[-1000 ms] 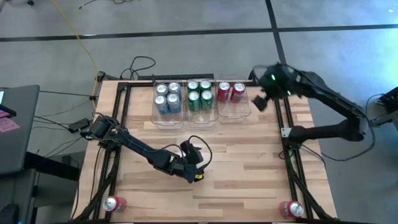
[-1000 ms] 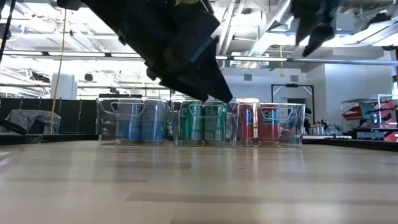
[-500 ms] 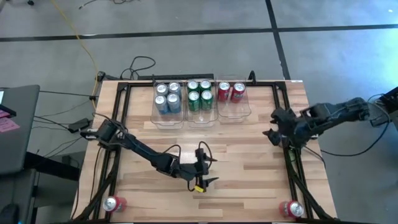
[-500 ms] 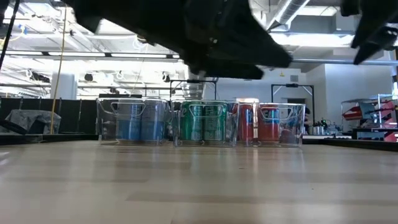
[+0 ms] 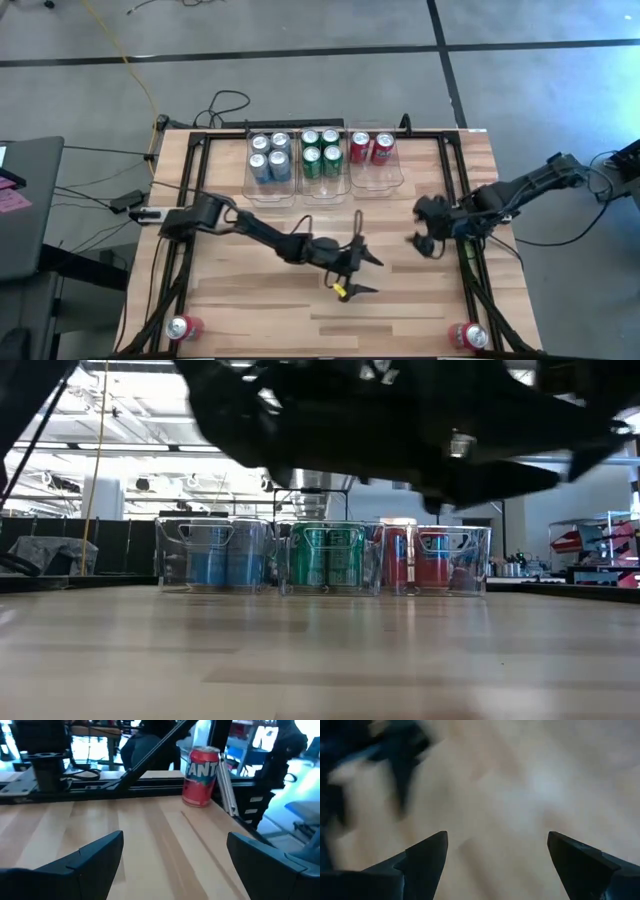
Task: Sort soda cans
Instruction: Put the right red soda can into the right transparent bin
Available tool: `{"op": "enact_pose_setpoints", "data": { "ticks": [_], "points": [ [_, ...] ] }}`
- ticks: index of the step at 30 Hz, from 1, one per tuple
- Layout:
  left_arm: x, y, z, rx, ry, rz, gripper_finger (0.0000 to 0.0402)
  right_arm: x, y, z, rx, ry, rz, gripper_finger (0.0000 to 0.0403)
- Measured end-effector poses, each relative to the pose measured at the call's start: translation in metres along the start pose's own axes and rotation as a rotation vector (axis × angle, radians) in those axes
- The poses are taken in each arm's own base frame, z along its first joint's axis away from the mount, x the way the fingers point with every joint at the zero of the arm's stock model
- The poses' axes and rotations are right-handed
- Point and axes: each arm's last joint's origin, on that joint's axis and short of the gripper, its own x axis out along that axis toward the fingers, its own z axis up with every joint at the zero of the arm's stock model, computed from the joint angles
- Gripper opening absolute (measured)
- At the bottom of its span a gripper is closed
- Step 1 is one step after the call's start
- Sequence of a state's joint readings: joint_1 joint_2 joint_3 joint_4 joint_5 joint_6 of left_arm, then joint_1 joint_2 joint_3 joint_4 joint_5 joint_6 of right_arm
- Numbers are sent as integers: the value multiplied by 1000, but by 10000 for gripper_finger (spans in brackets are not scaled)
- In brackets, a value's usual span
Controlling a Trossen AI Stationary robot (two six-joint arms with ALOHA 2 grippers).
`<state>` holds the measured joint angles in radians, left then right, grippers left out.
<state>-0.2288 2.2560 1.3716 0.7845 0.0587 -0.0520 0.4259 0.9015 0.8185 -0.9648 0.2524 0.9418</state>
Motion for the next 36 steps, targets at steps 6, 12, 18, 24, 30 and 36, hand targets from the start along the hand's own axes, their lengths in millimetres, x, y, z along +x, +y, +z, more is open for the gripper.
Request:
{"op": "enact_pose_setpoints", "data": {
  "ticks": [6, 12, 18, 24, 30, 36],
  "points": [
    [28, 6, -4, 56, 117, -37, 352, 6, 26, -31, 61, 252, 83, 358],
    [35, -2, -4, 78, 198, -54, 352, 7, 45, -65, 151, 412, 44, 358],
    [35, -1, -5, 84, 204, -124, 352, -4, 68, -88, 260, 515, 8, 358],
    [33, 9, -8, 106, 247, -114, 352, -24, 95, -90, 371, 554, 30, 358],
    [32, 12, -13, 61, 297, -120, 352, -29, 109, -93, 490, 668, -31, 358],
    [31, 12, -15, 78, 323, -122, 352, -21, 115, -103, 578, 836, -173, 358]
  ]
}}
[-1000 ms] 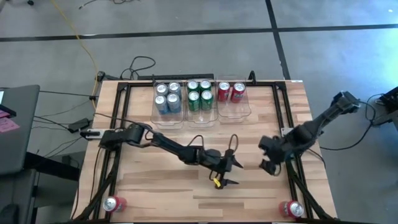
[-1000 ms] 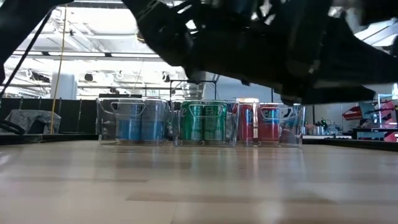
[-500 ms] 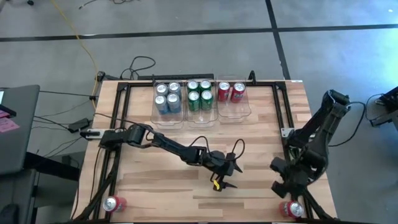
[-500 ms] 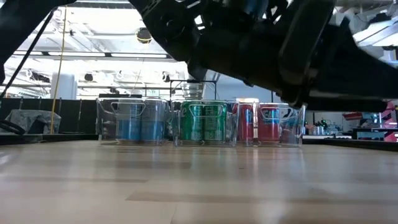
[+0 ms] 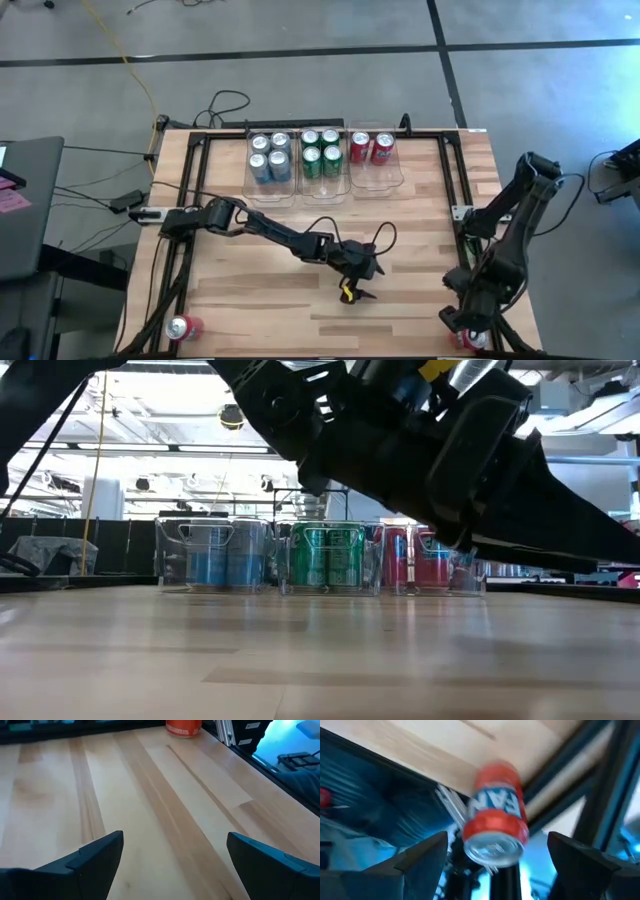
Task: Sort soda cans
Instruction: Put the right red soda can into the right transparent bin
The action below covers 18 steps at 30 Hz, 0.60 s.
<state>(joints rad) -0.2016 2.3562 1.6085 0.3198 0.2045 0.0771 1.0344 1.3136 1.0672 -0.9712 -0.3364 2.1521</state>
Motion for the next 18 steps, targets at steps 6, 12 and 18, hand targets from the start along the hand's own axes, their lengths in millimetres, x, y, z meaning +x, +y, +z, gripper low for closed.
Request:
{"op": "enact_pose_setpoints", "data": {
  "ticks": [6, 12, 18],
  "points": [
    [0, 0, 0, 59, -1, 0, 352, 5, 6, -4, 37, 87, -15, 358],
    [-1, 5, 0, 106, -2, 8, 352, 3, 12, -1, 46, 102, 21, 358],
    [-3, 15, -1, 77, -1, 27, 352, 5, 10, -3, 87, 100, 5, 358]
  ]
}}
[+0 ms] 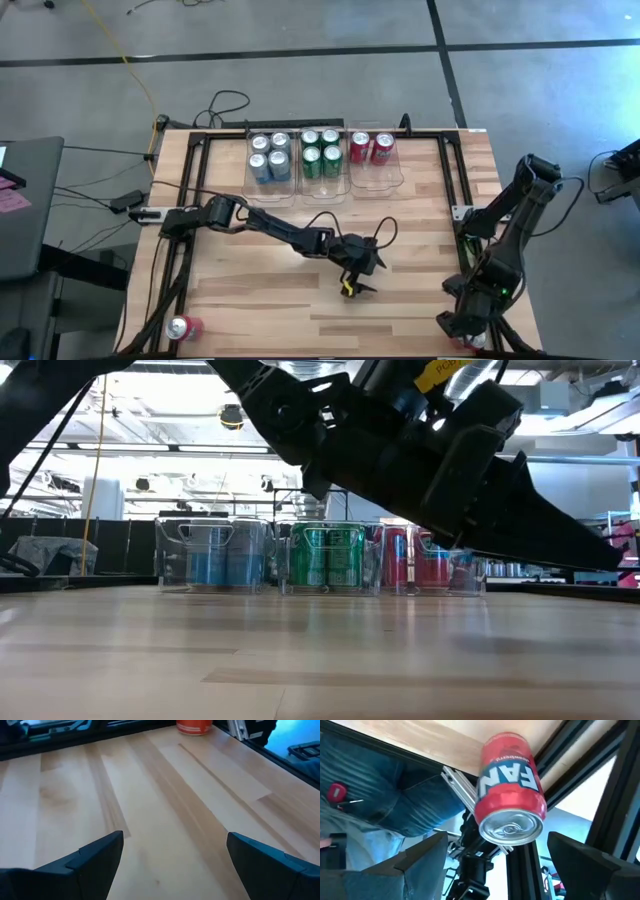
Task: Sort soda cans
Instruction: Put the right red soda can into the right transparent bin
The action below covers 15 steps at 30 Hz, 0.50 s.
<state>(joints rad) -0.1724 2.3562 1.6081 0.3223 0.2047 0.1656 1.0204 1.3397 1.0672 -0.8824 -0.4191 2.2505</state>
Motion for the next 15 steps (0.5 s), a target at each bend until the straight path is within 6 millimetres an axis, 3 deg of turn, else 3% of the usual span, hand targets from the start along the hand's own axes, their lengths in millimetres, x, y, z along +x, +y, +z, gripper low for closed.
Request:
{"op": "enact_pose_setpoints", "data": {
  "ticks": [15],
  "points": [
    [0, 1, -2, -12, 26, 9, 352, 31, 8, -2, -3, -23, -81, 358]
  ]
}}
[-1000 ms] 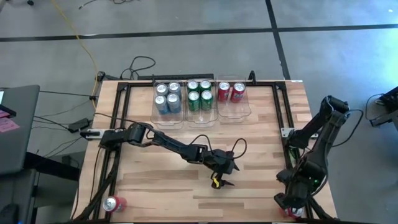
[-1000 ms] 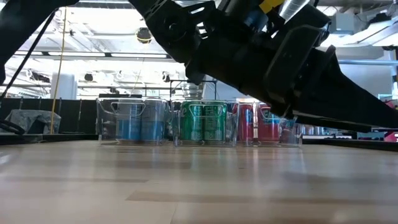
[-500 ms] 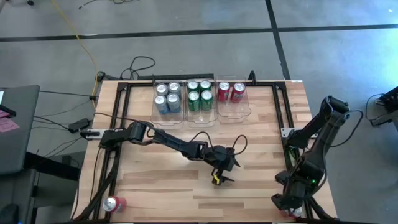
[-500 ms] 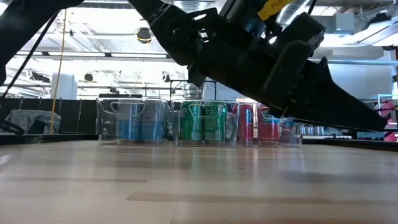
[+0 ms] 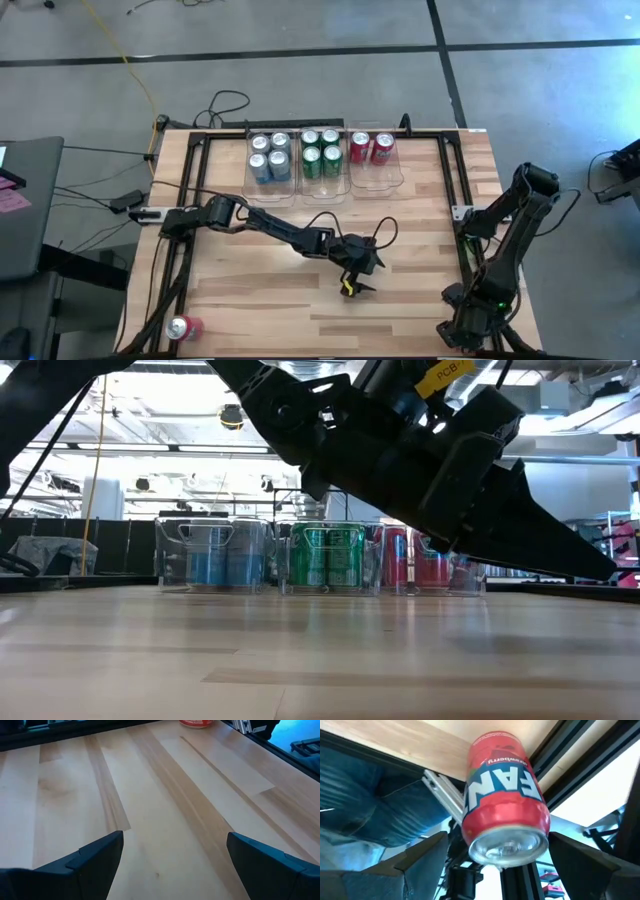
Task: Sort soda cans
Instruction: Put the right red soda can into the right transparent bin
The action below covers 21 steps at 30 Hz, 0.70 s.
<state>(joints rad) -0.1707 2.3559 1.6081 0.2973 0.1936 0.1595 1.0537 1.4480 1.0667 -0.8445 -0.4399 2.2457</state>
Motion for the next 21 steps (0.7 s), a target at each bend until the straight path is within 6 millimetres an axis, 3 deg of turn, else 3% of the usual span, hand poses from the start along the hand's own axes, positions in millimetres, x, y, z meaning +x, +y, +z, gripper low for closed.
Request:
{"op": "enact_pose_setpoints", "data": {
  "ticks": [15, 21],
  "points": [
    [0, 1, -5, -35, 49, 23, 352, 26, 18, 2, -25, 25, -16, 357],
    [0, 2, -6, -61, 69, 65, 352, 25, 23, 12, -46, 5, -34, 337]
  ]
}}
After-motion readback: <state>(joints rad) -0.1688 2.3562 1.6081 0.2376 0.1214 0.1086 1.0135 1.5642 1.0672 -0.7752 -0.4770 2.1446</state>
